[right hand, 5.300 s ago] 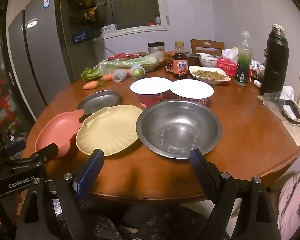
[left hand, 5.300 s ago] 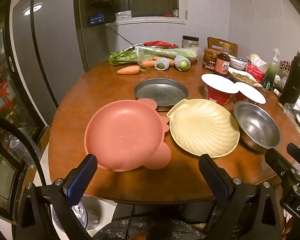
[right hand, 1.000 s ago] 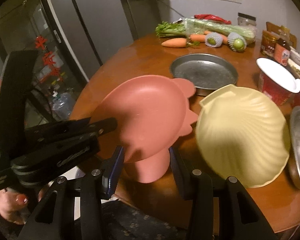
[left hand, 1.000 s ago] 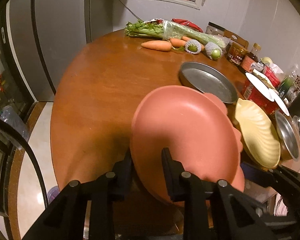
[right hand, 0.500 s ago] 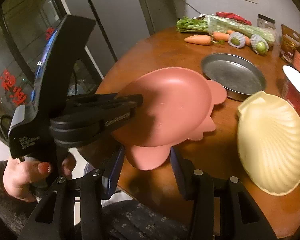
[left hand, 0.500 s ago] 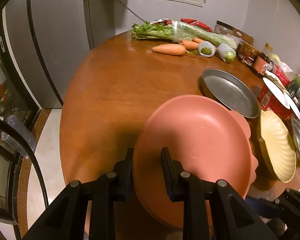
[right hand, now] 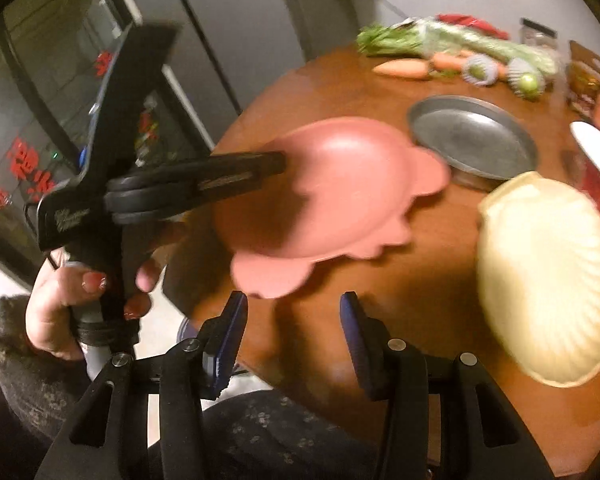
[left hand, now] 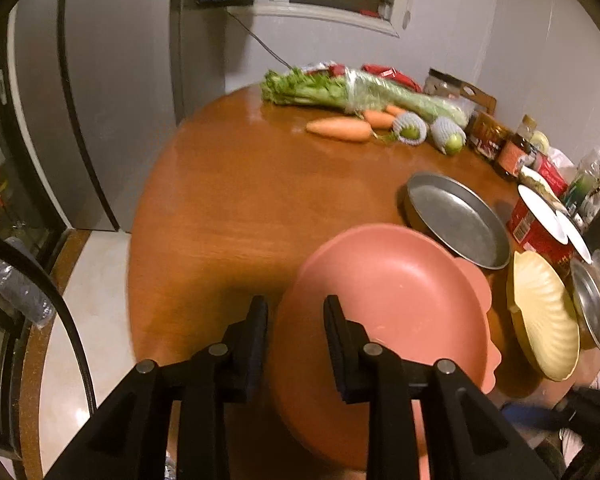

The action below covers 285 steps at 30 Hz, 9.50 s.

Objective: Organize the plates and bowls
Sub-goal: 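Carry the pink plate with the left gripper and set it down beside the shell plate, then grasp the cream shell-shaped plate rim with the left gripper and lift it, then carry the shell plate with the left gripper over the pink plate, then lower the shell plate onto the pink plate and open the left gripper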

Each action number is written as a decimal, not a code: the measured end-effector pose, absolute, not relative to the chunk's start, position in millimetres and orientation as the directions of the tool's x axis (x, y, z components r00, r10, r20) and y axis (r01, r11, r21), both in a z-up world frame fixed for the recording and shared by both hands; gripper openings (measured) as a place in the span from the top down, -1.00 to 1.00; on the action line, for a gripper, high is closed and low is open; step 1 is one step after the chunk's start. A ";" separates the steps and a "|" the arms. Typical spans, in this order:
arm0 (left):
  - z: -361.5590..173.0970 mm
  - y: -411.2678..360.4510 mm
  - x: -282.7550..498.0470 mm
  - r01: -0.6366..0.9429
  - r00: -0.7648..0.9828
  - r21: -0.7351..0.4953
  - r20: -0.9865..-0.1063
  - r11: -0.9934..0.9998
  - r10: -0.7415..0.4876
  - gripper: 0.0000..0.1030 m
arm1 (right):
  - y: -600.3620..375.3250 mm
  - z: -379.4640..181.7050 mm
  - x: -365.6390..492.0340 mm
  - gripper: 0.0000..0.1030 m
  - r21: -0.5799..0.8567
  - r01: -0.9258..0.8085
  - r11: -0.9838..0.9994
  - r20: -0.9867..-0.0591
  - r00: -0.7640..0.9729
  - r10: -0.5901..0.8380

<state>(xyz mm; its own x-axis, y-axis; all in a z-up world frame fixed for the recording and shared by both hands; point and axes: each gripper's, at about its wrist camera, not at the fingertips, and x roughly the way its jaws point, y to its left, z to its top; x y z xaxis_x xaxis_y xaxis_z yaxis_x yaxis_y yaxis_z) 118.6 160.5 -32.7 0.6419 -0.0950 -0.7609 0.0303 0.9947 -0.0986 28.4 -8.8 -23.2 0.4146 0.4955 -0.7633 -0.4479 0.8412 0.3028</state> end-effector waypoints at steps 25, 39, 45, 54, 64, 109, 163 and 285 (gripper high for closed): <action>-46.0 162.3 86.8 -0.024 0.606 -0.182 -0.784 0.983 -0.131 0.23 | -9.5 -32.5 116.7 0.29 0.128 -0.381 0.916 -0.780 0.531 0.330; -46.6 164.0 114.0 0.000 0.606 -0.112 -0.790 0.994 -0.090 0.23 | -16.3 -32.5 93.7 0.17 0.214 -0.377 0.901 -0.784 0.484 0.388; -41.5 175.0 108.8 -0.075 0.642 -0.109 -0.766 0.991 -0.036 0.05 | -25.1 -27.5 89.1 0.13 0.211 -0.345 0.915 -0.775 0.511 0.371; -0.3 172.4 81.6 -0.092 0.729 -0.118 -0.684 0.989 -0.014 -0.17 | -46.0 -7.9 71.3 0.13 0.217 -0.335 0.917 -0.727 0.571 0.381; 25.3 108.2 52.7 0.034 0.752 -0.138 -0.649 0.990 -0.116 -0.21 | -96.3 0.7 27.2 0.13 0.200 -0.286 0.937 -0.718 0.608 0.339; -38.1 -11.5 77.9 0.259 0.551 -0.154 -0.787 0.954 -0.277 -0.20 | -178.5 -38.2 29.9 0.13 0.254 -0.162 0.953 -0.737 0.606 0.300; -45.6 1.3 35.6 0.110 0.532 -0.177 -0.821 0.978 -0.209 -0.11 | -137.8 -38.7 94.1 0.34 0.083 -0.335 0.939 -0.758 0.591 0.278; -10.2 124.2 53.8 -0.182 0.712 0.052 -0.681 0.982 0.168 -0.10 | -5.1 -15.2 109.5 0.27 0.089 -0.518 0.851 -0.700 0.575 0.423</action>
